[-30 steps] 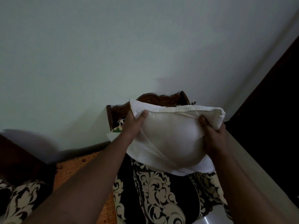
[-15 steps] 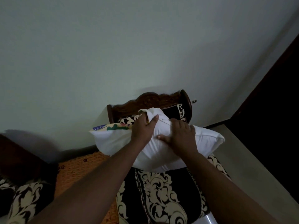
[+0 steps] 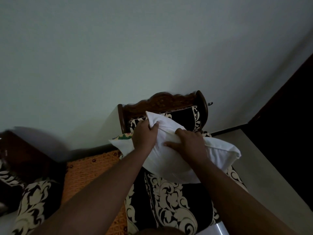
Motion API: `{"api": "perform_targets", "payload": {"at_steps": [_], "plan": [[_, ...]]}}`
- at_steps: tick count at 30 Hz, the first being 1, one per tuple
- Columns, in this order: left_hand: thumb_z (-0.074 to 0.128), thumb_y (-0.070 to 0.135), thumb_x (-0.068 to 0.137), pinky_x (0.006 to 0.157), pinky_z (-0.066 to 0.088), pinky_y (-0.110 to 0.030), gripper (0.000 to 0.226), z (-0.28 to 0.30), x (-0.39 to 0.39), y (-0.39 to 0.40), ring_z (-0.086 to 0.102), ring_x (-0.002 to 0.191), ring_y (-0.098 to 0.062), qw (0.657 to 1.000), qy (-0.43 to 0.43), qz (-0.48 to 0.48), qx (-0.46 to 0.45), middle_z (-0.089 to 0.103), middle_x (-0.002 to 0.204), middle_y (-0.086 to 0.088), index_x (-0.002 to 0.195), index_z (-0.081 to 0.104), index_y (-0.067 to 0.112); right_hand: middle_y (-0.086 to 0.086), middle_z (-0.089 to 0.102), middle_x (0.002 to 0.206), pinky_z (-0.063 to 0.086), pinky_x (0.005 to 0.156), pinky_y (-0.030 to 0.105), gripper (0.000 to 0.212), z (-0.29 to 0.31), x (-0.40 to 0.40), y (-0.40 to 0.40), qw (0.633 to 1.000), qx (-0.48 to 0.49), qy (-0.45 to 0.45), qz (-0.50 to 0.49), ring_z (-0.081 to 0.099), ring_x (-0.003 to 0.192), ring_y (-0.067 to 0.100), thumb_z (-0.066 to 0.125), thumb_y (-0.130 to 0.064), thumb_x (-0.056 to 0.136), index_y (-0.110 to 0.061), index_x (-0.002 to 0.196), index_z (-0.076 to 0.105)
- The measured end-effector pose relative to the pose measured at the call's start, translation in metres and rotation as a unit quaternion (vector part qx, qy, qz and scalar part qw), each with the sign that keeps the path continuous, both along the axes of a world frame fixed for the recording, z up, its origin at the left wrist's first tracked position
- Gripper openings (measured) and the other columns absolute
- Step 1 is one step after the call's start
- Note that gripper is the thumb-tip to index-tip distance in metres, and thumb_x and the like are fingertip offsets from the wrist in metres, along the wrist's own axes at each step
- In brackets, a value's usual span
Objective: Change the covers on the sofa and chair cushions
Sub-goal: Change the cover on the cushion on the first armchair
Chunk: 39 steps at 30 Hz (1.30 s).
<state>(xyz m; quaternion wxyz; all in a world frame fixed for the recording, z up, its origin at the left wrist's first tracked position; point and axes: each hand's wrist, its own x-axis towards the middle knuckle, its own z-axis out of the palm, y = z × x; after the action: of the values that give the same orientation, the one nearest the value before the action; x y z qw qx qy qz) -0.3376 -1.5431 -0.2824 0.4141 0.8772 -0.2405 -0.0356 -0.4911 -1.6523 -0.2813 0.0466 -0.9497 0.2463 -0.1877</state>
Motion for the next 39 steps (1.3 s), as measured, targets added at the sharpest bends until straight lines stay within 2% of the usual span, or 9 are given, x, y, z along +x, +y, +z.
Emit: {"api": "perform_targets", "payload": {"at_steps": [5,10,14,20,25,28,32,35,39], "plan": [[0.057,0.042,0.100,0.063,0.037,-0.032,0.032,-0.008,0.008,-0.001,0.064,0.084,-0.027,0.995,0.092,0.036,0.006,0.058,0.076,0.004,0.082,0.062,0.016,-0.001,0.058,0.086,0.045,0.069,0.038,0.029,-0.013,-0.003,-0.003,0.997,-0.071,-0.009,0.040,0.058,0.078,0.025,0.060,-0.046,0.096,-0.020,0.083,0.063],[0.051,0.044,0.100,0.084,0.045,-0.038,0.036,-0.011,0.019,-0.006,0.062,0.110,-0.033,0.989,0.126,0.064,0.050,0.068,0.117,-0.008,0.112,0.067,0.014,0.008,0.061,0.099,0.050,0.068,0.040,0.028,-0.022,-0.018,-0.005,0.993,-0.057,-0.088,0.053,0.058,0.085,0.030,0.058,-0.039,0.096,-0.013,0.084,0.060],[0.049,0.050,0.099,0.091,0.050,-0.042,0.049,-0.024,0.040,0.000,0.062,0.111,-0.035,0.975,0.184,0.080,0.097,0.066,0.125,-0.012,0.129,0.063,0.013,0.006,0.060,0.101,0.046,0.058,0.031,0.034,-0.009,-0.036,-0.011,0.992,0.014,-0.123,0.001,0.058,0.079,0.026,0.053,-0.040,0.099,-0.011,0.083,0.059],[0.053,0.045,0.101,0.094,0.055,-0.043,0.053,-0.061,0.061,0.031,0.065,0.105,-0.036,0.956,0.275,0.069,0.079,0.066,0.123,-0.020,0.134,0.058,0.004,-0.007,0.051,0.094,0.046,0.061,0.035,0.029,0.001,-0.067,-0.055,0.972,0.131,-0.164,-0.101,0.048,0.075,0.011,0.054,-0.039,0.102,-0.018,0.083,0.053],[0.045,0.043,0.106,0.106,0.043,-0.041,0.061,-0.063,0.049,0.040,0.051,0.132,-0.039,0.964,0.239,0.065,0.096,0.048,0.148,-0.023,0.150,0.039,0.001,-0.004,0.050,0.078,0.044,0.061,0.036,0.030,-0.005,-0.073,-0.068,0.964,0.156,-0.182,-0.111,0.044,0.070,0.012,0.057,-0.035,0.101,-0.014,0.079,0.054],[0.048,0.045,0.105,0.109,0.042,-0.044,0.061,-0.065,0.050,0.049,0.051,0.133,-0.039,0.970,0.213,0.063,0.099,0.051,0.147,-0.022,0.149,0.041,0.002,-0.004,0.058,0.081,0.042,0.063,0.033,0.024,-0.020,-0.085,-0.072,0.954,0.188,-0.193,-0.135,0.048,0.073,0.010,0.056,-0.037,0.102,-0.017,0.090,0.062],[0.050,0.044,0.105,0.109,0.040,-0.041,0.068,-0.063,0.045,0.054,0.045,0.138,-0.038,0.967,0.221,0.080,0.097,0.043,0.154,-0.022,0.154,0.033,0.000,0.000,0.062,0.079,0.043,0.062,0.033,0.037,-0.048,-0.097,-0.082,0.949,0.208,-0.180,-0.153,0.055,0.072,0.019,0.049,-0.050,0.100,-0.016,0.091,0.062],[0.051,0.045,0.104,0.103,0.045,-0.041,0.061,-0.066,0.040,0.053,0.054,0.129,-0.038,0.972,0.195,0.089,0.094,0.054,0.144,-0.021,0.147,0.045,0.002,0.000,0.059,0.076,0.045,0.062,0.035,0.035,-0.066,-0.093,-0.090,0.954,0.216,-0.156,-0.135,0.056,0.071,0.021,0.053,-0.043,0.102,-0.013,0.085,0.060],[0.054,0.047,0.102,0.100,0.050,-0.043,0.052,-0.070,0.032,0.054,0.062,0.118,-0.035,0.980,0.150,0.100,0.079,0.065,0.130,-0.016,0.135,0.059,0.007,-0.006,0.053,0.075,0.034,0.062,0.032,0.030,-0.085,-0.084,-0.097,0.961,0.226,-0.112,-0.116,0.052,0.071,0.018,0.057,-0.037,0.101,-0.018,0.079,0.055]]}}
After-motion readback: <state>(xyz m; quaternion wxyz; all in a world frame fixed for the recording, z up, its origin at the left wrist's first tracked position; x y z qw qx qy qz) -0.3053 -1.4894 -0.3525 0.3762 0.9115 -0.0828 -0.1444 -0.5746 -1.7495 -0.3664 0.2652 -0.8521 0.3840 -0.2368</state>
